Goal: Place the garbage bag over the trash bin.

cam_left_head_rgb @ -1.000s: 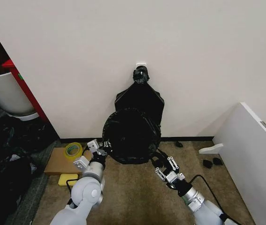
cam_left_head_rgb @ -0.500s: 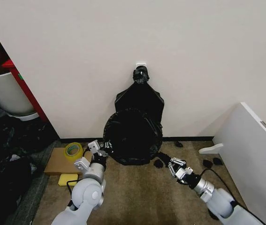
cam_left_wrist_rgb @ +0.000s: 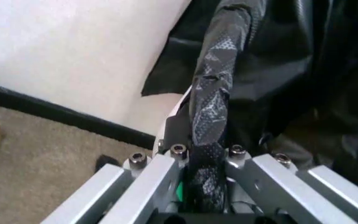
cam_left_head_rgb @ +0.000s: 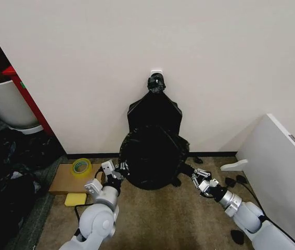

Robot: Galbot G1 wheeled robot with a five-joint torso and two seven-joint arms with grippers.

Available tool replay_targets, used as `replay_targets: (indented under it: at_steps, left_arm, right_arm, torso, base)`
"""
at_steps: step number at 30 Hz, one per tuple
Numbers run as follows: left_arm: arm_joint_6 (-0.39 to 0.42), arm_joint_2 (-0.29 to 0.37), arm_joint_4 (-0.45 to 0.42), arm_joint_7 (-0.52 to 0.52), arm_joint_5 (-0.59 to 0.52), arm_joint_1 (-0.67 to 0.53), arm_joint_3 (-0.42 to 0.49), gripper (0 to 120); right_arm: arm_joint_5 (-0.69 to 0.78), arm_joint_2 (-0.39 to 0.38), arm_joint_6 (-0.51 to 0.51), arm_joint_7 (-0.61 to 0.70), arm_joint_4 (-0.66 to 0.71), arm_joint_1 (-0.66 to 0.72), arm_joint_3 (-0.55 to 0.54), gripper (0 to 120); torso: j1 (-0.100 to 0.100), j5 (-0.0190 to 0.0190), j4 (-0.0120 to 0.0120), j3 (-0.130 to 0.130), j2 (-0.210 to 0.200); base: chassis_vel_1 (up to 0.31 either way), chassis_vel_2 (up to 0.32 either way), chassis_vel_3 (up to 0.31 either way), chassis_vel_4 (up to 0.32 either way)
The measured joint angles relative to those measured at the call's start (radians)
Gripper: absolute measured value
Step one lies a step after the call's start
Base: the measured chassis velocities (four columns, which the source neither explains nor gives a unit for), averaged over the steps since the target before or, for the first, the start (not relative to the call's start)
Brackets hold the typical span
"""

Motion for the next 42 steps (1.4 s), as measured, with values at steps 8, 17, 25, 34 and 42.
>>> replay_targets:
  at_steps: [8, 17, 25, 34, 42]
  left_arm:
    - [-0.014, 0.017, 0.003, -0.002, -0.002, -0.009, -0.013, 0]
    - [-0.053, 0.05, 0.026, 0.007, 0.002, -0.024, -0.009, 0]
    - [-0.151, 0.065, 0.078, 0.071, -0.018, -0.037, -0.005, 0]
    - [-0.26, 0.072, 0.187, 0.233, -0.032, -0.061, -0.001, 0]
    - [-0.258, 0.067, 0.151, 0.231, -0.024, -0.044, 0.001, 0]
  right_arm:
    - [0.182, -0.057, 0.064, -0.08, 0.009, -0.041, -0.03, 30]
    - [0.817, -0.118, 0.038, -0.663, 0.016, -0.078, 0.088, 60]
    - [1.057, -0.113, -0.096, -0.781, 0.15, -0.107, 0.148, 86]
    - [1.174, -0.099, -0.27, -0.473, 0.471, -0.138, 0.017, 100]
    - [1.094, -0.101, -0.305, -0.452, 0.458, -0.109, 0.01, 82]
  torso:
    - [0.0, -0.0001, 0.0001, 0.0, 0.0]
    - [0.0, 0.0005, -0.0003, 0.0, 0.0]
    - [0.0, 0.0006, -0.0001, 0.0, 0.0]
    - [0.0, 0.0004, -0.0002, 0.0, 0.0]
    - [0.0, 0.0, -0.0002, 0.0, 0.0]
  base:
    - [0.0, 0.0, 0.0, 0.0]
    - [0.0, 0.0, 0.0, 0.0]
    - [0.0, 0.0, 0.0, 0.0]
    - [0.0, 0.0, 0.0, 0.0]
    - [0.0, 0.0, 0.0, 0.0]
